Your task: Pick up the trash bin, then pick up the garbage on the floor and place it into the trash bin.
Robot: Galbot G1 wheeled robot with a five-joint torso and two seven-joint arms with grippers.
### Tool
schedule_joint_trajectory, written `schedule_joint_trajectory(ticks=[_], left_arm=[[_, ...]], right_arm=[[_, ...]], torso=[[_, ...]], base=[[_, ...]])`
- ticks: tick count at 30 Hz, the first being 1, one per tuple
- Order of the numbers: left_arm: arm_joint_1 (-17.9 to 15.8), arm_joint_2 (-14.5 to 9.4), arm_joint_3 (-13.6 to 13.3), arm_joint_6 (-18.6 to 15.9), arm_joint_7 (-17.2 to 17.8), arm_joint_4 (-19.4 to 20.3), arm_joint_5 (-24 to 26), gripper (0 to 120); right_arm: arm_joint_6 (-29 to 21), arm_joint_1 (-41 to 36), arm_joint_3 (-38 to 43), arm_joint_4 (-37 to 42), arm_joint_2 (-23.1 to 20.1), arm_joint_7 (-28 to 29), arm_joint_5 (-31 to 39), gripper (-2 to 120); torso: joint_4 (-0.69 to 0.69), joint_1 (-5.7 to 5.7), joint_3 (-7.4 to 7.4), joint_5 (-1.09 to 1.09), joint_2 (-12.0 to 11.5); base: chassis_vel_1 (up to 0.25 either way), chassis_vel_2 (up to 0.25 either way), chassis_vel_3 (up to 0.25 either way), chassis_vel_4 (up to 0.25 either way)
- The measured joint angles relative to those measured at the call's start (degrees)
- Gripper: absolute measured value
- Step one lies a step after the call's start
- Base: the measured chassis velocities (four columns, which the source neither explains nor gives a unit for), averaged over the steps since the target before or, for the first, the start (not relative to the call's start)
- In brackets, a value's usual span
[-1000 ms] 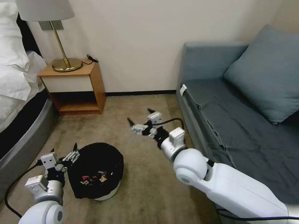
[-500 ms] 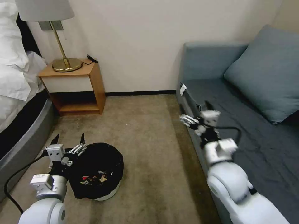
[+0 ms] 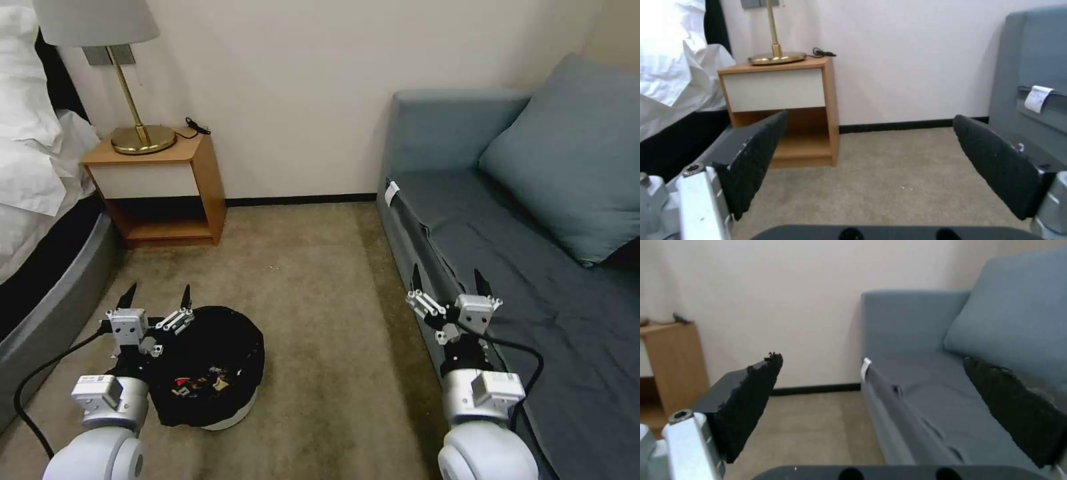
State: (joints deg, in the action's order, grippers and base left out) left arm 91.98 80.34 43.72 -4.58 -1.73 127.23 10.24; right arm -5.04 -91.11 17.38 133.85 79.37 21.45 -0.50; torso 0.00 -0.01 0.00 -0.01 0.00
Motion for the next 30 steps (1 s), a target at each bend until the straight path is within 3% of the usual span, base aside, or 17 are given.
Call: schedule_joint_trajectory(ticks=[30], left_arm=[[0.0,0.1,-0.6,0.8,0.6,-1.5,0.4,100]], right_arm=[[1.2,-2.6,-3.7,-2.5,1.6,0.0,-3.3,100]], torso=[[0.0,0.0,0.0,0.01,0.0]], base=[[0.0,0.0,0.0,0.0]])
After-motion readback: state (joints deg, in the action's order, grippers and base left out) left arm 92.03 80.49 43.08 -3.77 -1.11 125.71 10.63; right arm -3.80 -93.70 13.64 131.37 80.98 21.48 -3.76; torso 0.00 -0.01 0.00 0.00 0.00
